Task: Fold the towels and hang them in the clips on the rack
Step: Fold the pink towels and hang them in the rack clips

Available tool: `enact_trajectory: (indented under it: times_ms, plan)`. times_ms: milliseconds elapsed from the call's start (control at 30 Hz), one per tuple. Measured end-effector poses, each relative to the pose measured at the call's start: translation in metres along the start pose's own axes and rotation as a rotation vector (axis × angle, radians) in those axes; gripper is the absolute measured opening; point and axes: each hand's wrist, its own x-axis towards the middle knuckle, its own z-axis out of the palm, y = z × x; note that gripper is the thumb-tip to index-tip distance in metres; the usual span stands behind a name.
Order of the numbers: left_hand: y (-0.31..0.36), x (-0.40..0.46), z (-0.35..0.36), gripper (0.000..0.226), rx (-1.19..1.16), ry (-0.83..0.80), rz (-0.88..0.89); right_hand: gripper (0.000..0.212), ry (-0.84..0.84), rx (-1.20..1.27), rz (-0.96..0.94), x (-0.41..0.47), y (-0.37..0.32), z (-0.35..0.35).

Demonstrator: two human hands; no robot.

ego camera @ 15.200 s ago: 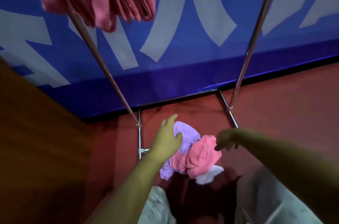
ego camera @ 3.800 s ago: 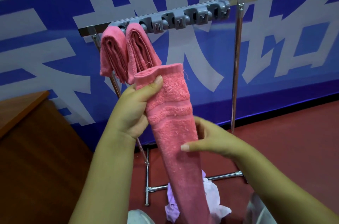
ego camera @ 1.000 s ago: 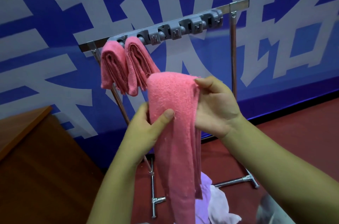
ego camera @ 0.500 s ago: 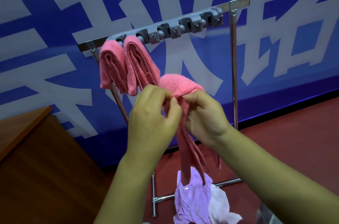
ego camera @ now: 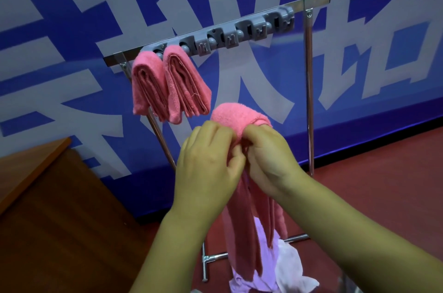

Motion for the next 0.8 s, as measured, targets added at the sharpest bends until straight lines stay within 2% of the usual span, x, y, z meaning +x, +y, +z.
enact_trajectory:
  times_ms: [67, 133, 200, 333, 400, 533, 667, 800]
  plan:
    - [-0.001, -0.002, 0.001, 0.012, -0.01, -0.052, -0.012, 0.052, -0.016, 0.127, 0.049, 0.001, -0.002, -0.003]
    - [-0.003, -0.005, 0.001, 0.015, -0.085, -0.123, 0.012, 0.024, -0.064, 0.197, 0.091, 0.002, -0.008, -0.003]
    - [-0.008, -0.007, -0.001, 0.019, -0.254, -0.183, -0.037, 0.028, -0.057, 0.159, 0.092, 0.004, -0.013, -0.004]
    - [-0.028, -0.003, 0.002, 0.026, -0.578, -0.021, -0.474, 0.014, -0.044, -0.041, 0.057, 0.015, -0.027, -0.001]
    - [-0.035, 0.002, 0.003, 0.035, -0.778, -0.074, -0.633, 0.014, -0.055, -0.096, 0.136, 0.021, -0.036, 0.0]
    - [-0.037, 0.007, 0.001, 0.037, -1.092, -0.277, -0.667, 0.012, -0.099, -0.114, 0.284, 0.029, -0.049, 0.001]
    - [-0.036, 0.011, -0.003, 0.037, -1.288, -0.327, -0.713, 0.013, -0.133, -0.106, 0.374, 0.034, -0.055, -0.001]
    - [-0.039, 0.012, -0.006, 0.056, -1.539, -0.483, -0.828, 0.016, -0.185, -0.134, 0.367, 0.036, -0.058, -0.002]
